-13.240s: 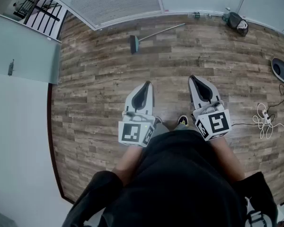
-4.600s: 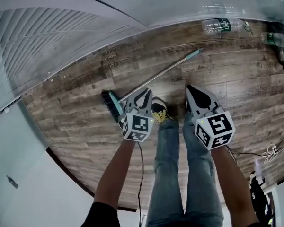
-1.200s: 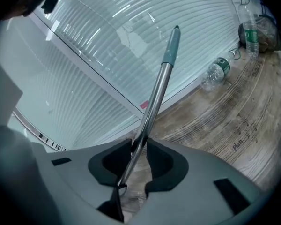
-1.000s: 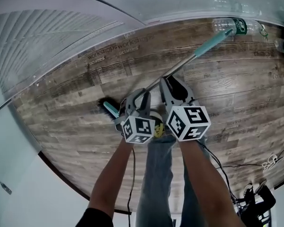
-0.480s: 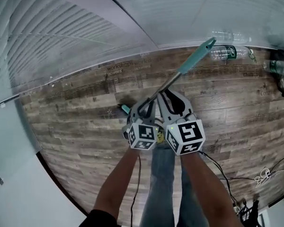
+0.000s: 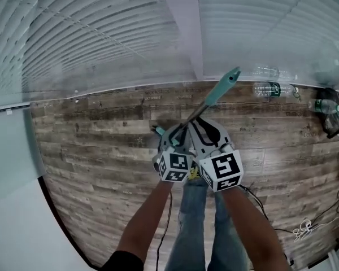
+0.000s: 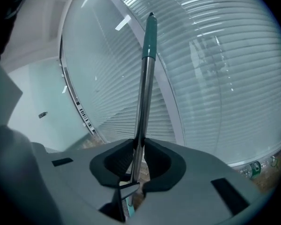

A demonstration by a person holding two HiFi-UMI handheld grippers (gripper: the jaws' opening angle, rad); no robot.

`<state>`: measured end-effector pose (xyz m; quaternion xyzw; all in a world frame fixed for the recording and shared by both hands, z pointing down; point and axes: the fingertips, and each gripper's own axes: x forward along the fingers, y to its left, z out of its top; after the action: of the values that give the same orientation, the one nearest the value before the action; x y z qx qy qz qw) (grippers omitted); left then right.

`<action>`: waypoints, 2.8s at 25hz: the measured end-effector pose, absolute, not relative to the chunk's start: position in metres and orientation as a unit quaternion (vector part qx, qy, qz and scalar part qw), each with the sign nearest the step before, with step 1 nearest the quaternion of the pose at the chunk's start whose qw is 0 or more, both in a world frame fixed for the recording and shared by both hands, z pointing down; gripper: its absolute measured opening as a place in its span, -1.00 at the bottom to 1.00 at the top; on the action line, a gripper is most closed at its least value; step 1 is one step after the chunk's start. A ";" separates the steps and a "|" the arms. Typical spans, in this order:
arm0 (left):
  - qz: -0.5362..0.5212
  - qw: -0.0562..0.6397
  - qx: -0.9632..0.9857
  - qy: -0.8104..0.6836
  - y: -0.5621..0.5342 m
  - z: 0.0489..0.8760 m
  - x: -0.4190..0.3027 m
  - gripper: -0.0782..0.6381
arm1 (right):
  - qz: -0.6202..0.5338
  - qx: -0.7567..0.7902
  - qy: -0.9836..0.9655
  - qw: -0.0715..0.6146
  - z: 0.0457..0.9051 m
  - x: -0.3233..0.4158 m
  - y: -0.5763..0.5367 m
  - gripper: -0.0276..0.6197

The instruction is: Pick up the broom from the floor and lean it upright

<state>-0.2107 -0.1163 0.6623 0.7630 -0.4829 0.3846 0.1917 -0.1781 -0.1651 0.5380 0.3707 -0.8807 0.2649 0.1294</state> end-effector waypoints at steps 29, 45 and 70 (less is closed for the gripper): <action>0.321 0.281 0.740 -0.520 -0.174 0.666 -0.219 -0.54 | 0.176 0.249 -0.929 0.208 0.534 -0.222 -0.221 -0.67; 0.341 0.241 0.766 -0.488 -0.181 0.669 -0.202 -0.54 | 0.175 0.271 -0.925 0.201 0.539 -0.206 -0.230 -0.66; 0.349 0.227 0.777 -0.473 -0.166 0.636 -0.229 -0.19 | 0.148 0.178 -0.951 0.205 0.466 -0.114 -0.174 -0.66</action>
<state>-0.2292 -0.1660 0.6359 0.7768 -0.4730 0.3486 0.2266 -0.1142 -0.1742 0.4657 0.1780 -0.9510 0.1479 0.2050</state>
